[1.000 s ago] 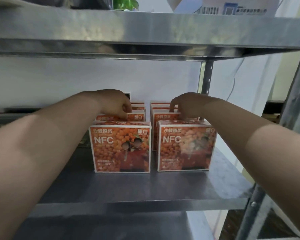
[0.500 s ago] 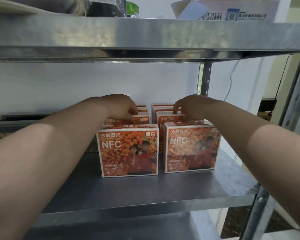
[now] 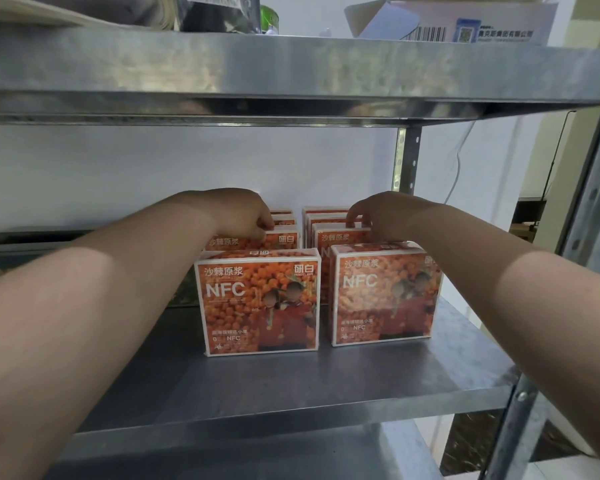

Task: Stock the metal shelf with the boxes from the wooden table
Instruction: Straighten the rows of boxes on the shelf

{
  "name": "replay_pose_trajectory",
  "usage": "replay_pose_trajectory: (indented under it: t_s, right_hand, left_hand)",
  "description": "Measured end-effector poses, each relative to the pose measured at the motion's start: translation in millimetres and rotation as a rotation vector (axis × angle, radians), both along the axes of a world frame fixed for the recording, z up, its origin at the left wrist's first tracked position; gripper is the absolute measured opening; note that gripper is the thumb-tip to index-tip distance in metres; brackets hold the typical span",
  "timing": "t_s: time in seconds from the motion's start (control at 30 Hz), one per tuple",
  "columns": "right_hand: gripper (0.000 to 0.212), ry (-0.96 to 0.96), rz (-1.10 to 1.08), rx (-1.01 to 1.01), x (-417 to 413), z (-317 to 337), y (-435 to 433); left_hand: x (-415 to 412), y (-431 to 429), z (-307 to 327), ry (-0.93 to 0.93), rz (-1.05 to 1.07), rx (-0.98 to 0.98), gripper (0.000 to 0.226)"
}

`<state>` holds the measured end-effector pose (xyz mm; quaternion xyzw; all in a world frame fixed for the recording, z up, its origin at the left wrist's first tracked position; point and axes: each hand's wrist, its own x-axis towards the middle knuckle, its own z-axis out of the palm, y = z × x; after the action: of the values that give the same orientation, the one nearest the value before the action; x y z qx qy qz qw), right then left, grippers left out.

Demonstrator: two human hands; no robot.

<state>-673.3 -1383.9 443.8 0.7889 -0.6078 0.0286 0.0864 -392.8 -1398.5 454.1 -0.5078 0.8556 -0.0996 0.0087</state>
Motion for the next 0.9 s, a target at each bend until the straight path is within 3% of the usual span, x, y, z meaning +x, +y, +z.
replay_pose_trajectory:
  t_s: [0.6, 0.73, 0.83, 0.9]
  right_hand:
    - [0.041, -0.021, 0.013, 0.042, 1, 4, 6]
    - [0.041, -0.187, 0.023, -0.010, 5, 10, 33]
    - [0.037, -0.326, 0.099, -0.172, 8, -3, 64]
    - [0.046, -0.332, 0.124, -0.240, 6, -21, 84]
  left_hand:
    - [-3, 9, -6, 0.005, 0.070, -0.008, 0.041]
    - [0, 24, -1, 0.240, 0.097, -0.022, 0.049]
    - [0, 54, -2, 0.471, 0.027, -0.182, 0.042]
    - [-3, 82, -13, 0.534, -0.048, -0.308, 0.039]
